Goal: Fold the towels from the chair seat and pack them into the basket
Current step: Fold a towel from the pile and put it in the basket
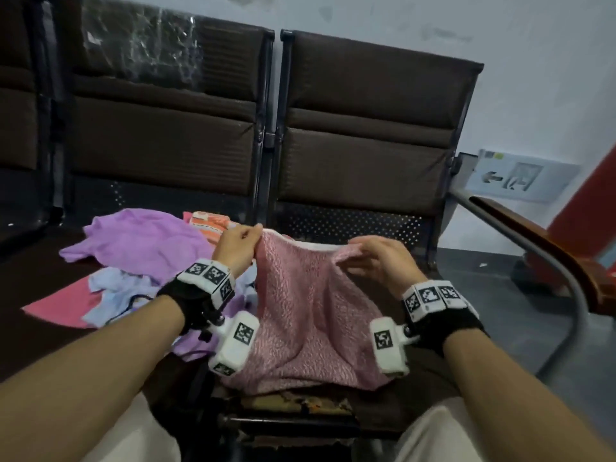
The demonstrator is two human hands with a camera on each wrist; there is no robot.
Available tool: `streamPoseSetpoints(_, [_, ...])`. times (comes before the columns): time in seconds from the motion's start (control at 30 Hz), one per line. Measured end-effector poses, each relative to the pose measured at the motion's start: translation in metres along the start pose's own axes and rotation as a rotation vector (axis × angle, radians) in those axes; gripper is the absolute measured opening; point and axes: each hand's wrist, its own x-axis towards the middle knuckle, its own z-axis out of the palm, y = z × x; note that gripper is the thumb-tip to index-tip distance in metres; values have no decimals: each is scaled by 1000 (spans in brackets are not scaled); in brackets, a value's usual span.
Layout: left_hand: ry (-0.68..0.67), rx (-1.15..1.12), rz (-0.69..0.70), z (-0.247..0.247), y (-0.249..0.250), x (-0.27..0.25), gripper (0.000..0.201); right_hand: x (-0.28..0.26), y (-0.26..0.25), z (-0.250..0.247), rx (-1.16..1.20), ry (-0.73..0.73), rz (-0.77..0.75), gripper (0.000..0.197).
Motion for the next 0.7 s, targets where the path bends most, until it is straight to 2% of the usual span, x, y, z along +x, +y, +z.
streamPoseSetpoints(0.07, [-54,12,4,8,-14,1,39,5,13,0,-158,-177,78,20])
streamPoseSetpoints(0.1, [-94,-9,18,12,-16,-1,35,8,18,0,-270,-229,58,22])
streamPoseSetpoints(0.23, [-227,-150,35,21,-6,-12,34,12,15,4,-710,-221,-318,10])
streamPoseSetpoints(0.33, [-265,-214,-28,19,-2,-21,19,20,3,11,-901,-228,-505,9])
streamPoseSetpoints(0.4, [-274,-240,-73,18,-1,-24,18,27,3,17,-875,-239,-532,11])
streamPoseSetpoints(0.53, [-289,-267,-116,18,-1,-30,16,25,32,30,-604,-105,-452,18])
streamPoseSetpoints(0.63, [-301,-245,-140,19,-1,-33,18,16,46,31,-693,-182,-457,11])
streamPoseSetpoints(0.7, [-321,-253,-156,22,1,-37,17,16,42,27,-639,-181,-467,9])
